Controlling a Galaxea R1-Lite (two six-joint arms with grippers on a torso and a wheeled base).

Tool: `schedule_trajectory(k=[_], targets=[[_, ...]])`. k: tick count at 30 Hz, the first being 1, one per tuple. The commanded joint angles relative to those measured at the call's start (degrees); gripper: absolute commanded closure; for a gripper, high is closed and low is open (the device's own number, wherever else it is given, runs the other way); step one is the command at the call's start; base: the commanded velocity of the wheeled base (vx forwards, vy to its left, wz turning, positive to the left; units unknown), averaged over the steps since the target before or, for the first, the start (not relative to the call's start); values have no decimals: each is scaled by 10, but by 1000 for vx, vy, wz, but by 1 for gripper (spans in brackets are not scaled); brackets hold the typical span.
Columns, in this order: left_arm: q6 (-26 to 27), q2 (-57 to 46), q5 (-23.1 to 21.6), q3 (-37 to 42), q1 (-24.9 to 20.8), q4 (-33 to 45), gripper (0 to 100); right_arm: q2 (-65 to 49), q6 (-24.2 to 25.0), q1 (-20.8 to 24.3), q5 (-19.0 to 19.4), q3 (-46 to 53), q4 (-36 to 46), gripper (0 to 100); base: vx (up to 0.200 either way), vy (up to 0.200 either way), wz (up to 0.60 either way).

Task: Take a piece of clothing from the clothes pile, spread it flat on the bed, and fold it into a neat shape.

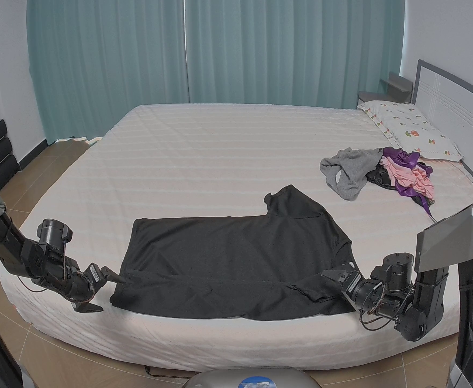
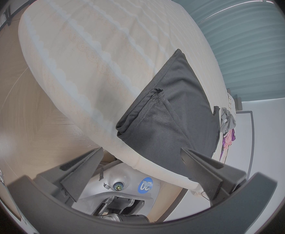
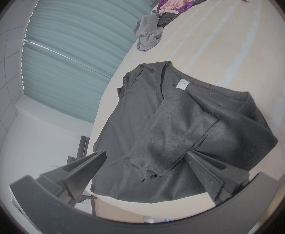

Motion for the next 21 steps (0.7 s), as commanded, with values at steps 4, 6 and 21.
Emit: schedule_trajectory(k=[4, 6, 21], targets=[[0, 0, 0, 0, 0, -1, 0, 5, 6, 0, -22, -7, -8, 100, 0, 0, 0], [0, 0, 0, 0, 0, -1, 0, 5, 6, 0, -22, -5, -8, 100, 0, 0, 0], [0, 0, 0, 0, 0, -1, 0, -45, 39, 1, -22, 23, -8, 100, 0, 0, 0]])
